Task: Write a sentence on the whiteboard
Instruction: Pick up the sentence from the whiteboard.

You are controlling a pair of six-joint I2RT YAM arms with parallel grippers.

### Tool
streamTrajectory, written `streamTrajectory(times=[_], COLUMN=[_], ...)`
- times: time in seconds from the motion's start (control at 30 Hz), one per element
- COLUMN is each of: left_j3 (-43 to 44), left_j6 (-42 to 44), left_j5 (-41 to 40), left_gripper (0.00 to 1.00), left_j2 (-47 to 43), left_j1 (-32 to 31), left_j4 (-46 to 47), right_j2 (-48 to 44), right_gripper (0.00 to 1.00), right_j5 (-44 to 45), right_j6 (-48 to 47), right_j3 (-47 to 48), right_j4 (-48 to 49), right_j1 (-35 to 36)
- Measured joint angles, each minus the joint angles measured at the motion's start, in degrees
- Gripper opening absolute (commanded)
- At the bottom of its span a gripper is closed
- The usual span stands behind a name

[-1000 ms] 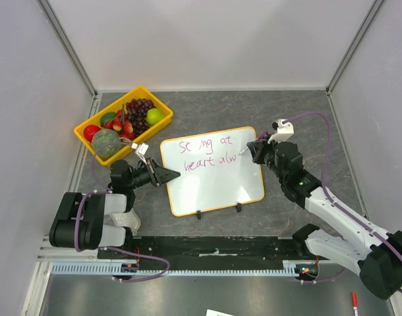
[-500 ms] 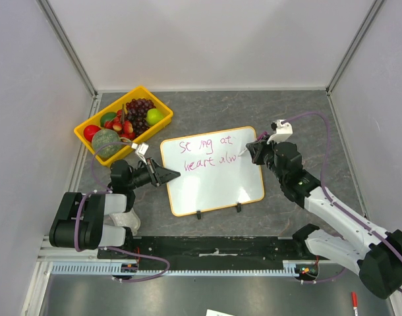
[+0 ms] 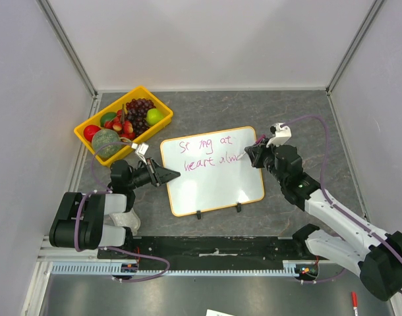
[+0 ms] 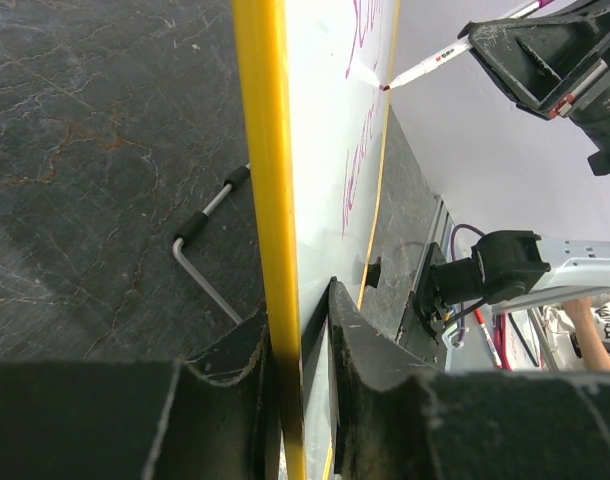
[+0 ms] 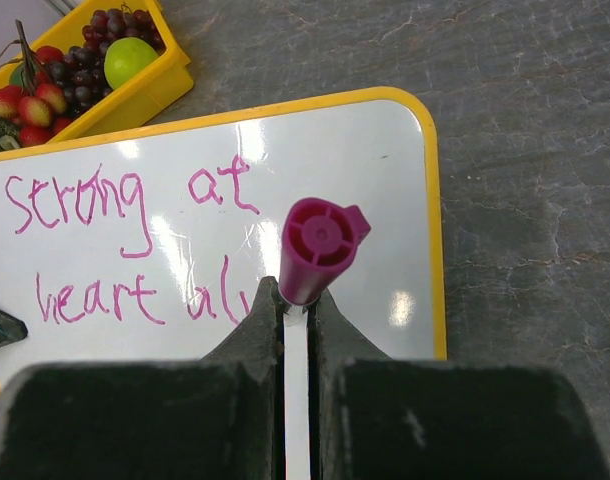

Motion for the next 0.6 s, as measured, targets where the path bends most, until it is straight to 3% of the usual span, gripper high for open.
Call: streamTrajectory(times=[0.6], left_j3=[0.0], left_j6=[0.0], left_j5=[0.0], left_gripper=[0.02], left_j2=[0.0], left_j1=[0.0], left_j4=[0.0], right_j2=[-0.3], right_gripper=[0.00], right_j5=[1.9], right_j6=[0.0], right_j3=[-0.1], right_j4=[0.0], right_j1=[-0.1])
